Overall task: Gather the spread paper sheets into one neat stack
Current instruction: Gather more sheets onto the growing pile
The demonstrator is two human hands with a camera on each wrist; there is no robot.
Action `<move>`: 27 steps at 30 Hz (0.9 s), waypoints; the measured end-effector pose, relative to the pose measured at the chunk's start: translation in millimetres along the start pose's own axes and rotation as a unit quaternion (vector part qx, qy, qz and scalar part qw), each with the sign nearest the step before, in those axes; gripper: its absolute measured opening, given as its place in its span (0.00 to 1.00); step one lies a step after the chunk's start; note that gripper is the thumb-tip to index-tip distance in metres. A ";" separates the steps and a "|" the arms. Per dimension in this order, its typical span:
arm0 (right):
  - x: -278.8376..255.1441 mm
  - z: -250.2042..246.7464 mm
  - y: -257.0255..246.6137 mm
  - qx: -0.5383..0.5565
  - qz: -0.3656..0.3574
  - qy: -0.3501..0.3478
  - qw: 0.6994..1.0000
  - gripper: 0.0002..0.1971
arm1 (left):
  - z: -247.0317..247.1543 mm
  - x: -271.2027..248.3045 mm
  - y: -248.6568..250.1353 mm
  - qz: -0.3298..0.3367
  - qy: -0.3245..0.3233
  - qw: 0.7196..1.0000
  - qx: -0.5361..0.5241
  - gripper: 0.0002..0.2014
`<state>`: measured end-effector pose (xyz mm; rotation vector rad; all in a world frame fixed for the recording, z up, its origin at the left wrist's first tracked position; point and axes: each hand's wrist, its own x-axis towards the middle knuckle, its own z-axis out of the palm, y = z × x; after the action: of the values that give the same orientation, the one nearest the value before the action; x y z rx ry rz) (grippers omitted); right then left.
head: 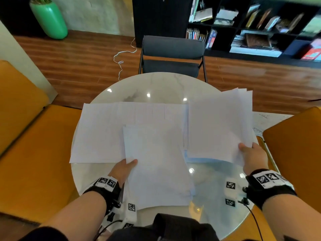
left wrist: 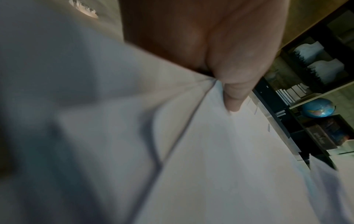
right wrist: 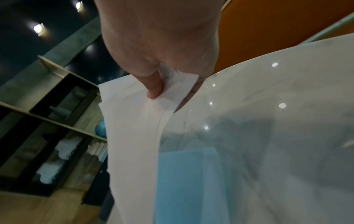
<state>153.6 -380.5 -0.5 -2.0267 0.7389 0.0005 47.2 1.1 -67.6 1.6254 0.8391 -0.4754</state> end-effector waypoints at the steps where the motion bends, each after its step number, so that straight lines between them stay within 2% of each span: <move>1: -3.3 -4.8 -3.1 0.050 0.002 -0.004 0.999 0.11 | -0.6 -1.0 1.1 0.000 -0.002 1.000 0.013 0.25; 3: -14.3 -13.3 -9.7 0.134 0.006 -0.022 0.991 0.13 | -1.6 0.0 1.2 0.005 -0.006 1.000 0.011 0.25; 6: -34.8 -18.9 -26.8 0.261 0.035 -0.076 0.962 0.17 | -2.7 1.3 0.3 0.011 -0.011 1.000 0.011 0.25; 8: -42.4 -16.9 -28.5 0.301 0.018 -0.110 0.947 0.21 | -3.7 2.0 -0.3 0.014 -0.020 1.000 0.008 0.25; 10: -46.3 -8.8 -22.8 0.312 0.034 -0.146 0.938 0.21 | -3.7 4.3 -0.9 0.014 -0.027 1.000 0.001 0.24; 12: -47.3 1.2 -7.0 0.251 0.031 -0.171 0.952 0.24 | -4.1 6.8 -1.1 0.011 -0.031 0.999 0.000 0.24; 14: -51.7 12.4 12.8 0.200 0.050 -0.197 0.958 0.20 | -4.3 5.4 0.6 0.005 -0.034 0.999 0.009 0.24; 16: -57.1 21.0 34.5 0.124 0.067 -0.189 0.972 0.16 | -4.6 6.9 -0.9 0.002 -0.036 0.999 0.006 0.23; 18: -62.4 27.9 52.7 0.041 0.070 -0.189 0.979 0.17 | -5.4 6.1 -0.9 0.000 -0.042 0.999 -0.006 0.23; 21: -72.9 36.1 62.7 -0.034 0.062 -0.217 0.974 0.17 | -5.8 9.2 -2.4 0.002 -0.046 0.999 -0.007 0.27; 25: -83.7 56.1 58.6 -0.109 0.024 -0.258 0.960 0.25 | -7.5 21.5 -8.6 -0.011 -0.045 0.999 -0.008 0.42; 27: -91.0 66.7 49.1 -0.144 -0.010 -0.273 0.951 0.27 | -7.2 14.9 -3.2 -0.006 -0.050 0.999 0.004 0.42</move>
<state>73.7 -301.1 -49.8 -2.1586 0.3783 0.6657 53.7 12.1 -78.6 1.5913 0.7732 -0.5658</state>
